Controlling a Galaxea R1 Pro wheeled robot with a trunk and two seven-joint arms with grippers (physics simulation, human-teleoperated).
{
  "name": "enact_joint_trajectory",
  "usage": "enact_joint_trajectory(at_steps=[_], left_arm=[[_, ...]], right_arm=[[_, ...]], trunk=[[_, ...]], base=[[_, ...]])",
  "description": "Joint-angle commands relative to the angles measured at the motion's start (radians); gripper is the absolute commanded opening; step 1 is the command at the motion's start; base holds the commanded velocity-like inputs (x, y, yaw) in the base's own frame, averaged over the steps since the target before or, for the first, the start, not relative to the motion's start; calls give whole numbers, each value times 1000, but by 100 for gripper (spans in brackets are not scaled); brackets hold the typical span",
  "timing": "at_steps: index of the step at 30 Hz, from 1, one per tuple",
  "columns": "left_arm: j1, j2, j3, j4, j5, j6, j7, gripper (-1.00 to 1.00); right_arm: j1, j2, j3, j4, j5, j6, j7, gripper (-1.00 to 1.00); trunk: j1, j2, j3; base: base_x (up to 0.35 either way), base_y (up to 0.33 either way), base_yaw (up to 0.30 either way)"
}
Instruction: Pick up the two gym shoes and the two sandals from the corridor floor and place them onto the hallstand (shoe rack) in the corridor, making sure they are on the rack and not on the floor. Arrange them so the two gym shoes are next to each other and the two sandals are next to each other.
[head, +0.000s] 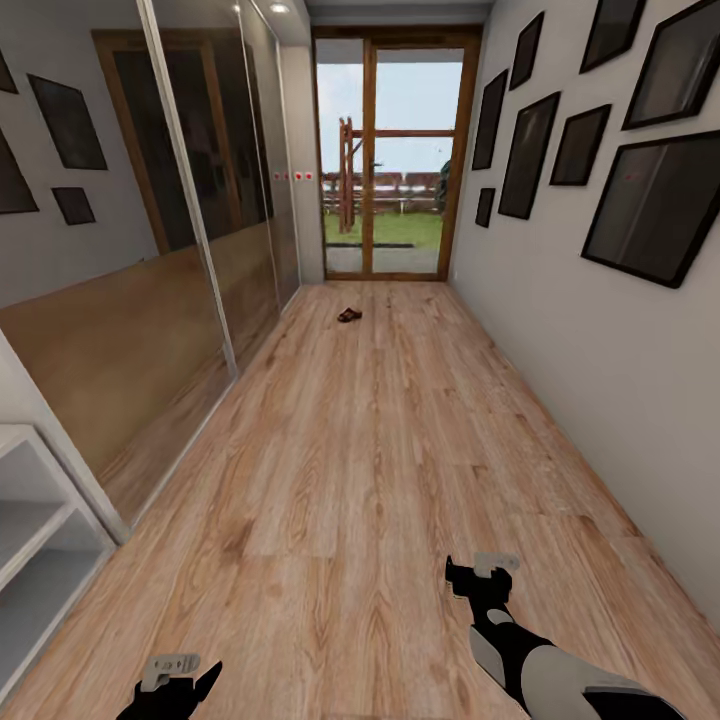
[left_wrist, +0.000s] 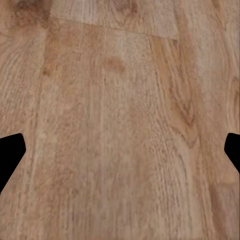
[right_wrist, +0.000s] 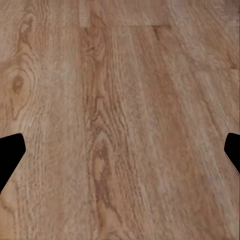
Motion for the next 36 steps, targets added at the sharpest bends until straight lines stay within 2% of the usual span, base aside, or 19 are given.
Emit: enact_joint_trajectory(at_steps=[1, 14, 36], left_arm=[[-1, 0, 8, 0, -10, -6, -4, 100], [-1, 0, 8, 0, -10, -6, -4, 100], [-1, 0, 8, 0, -11, -6, -4, 100]], right_arm=[[-1, 0, -5, 1, 2, -3, -1, 100], [-1, 0, -5, 1, 2, -3, -1, 100], [-1, 0, -5, 1, 2, -3, -1, 100]], trunk=[[0, 0, -1], [0, 0, -1], [0, 0, -1]], base=[[348, -106, 5], [348, -106, 154], [348, -106, 20]])
